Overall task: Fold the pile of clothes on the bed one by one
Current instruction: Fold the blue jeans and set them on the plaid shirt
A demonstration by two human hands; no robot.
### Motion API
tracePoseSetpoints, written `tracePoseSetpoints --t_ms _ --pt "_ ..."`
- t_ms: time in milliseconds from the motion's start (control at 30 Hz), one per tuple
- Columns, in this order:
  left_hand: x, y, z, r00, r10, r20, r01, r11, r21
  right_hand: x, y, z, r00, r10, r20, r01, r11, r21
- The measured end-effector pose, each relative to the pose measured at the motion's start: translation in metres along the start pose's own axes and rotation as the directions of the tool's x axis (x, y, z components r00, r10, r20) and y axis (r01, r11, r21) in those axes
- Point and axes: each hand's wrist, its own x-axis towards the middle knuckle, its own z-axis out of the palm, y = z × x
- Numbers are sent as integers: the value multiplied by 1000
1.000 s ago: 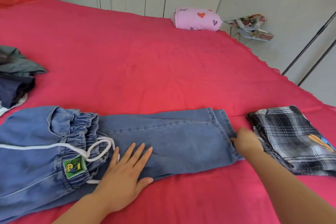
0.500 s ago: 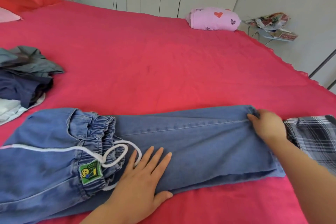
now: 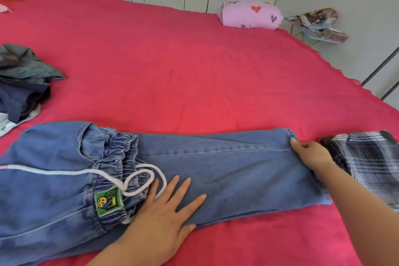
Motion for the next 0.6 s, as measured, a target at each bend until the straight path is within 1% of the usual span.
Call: tracePoseSetpoints --t_ms 67,133,167,200,233,267,333,367,400,433,467,500,533,567,600 --pt "-1 0 -2 999 -12 33 12 1000 11 -10 8 -9 999 11 48 -17 990 141" --pt "-1 3 -9 995 -15 102 13 1000 22 -25 17 -18 994 -25 108 6 985 174" --pt "0 6 -11 991 -18 136 15 1000 20 -31 23 -21 989 -47 138 24 986 162" --pt "1 8 -12 986 -22 165 19 1000 22 -38 28 -22 985 -82 154 59 988 144" --pt "3 10 -12 982 -34 187 28 999 33 -43 33 -23 985 -107 135 95 991 90" --pt "6 11 -17 978 -33 205 31 999 17 -46 35 -24 988 -136 79 134 991 26" --pt "12 13 -26 983 -26 180 31 999 -25 -51 37 -26 988 -145 -62 140 988 -69" --pt "14 15 -29 981 -6 196 14 999 -39 -52 37 -25 988 -134 -82 126 987 -97" --pt "18 16 -28 988 27 150 -13 996 -93 -53 36 -22 990 -131 -60 121 982 -146" --pt "20 16 -27 993 13 116 8 984 -180 -52 38 -17 993 -114 -10 109 971 -212" --pt "20 16 -30 991 -12 133 44 970 -241 -50 39 -12 995 -94 44 103 955 -277" --pt "23 17 -34 991 -8 131 38 974 -222 -47 38 -11 994 -65 87 90 941 -327" --pt "28 17 -42 998 -12 62 21 989 -149 -44 34 -12 994 -43 104 77 934 -350" --pt "34 17 -50 990 -74 117 93 983 -161 -39 30 -14 995 -32 93 62 938 -340" --pt "40 17 -54 988 -135 74 146 976 -160 -34 24 -16 998 -28 57 43 955 -294"
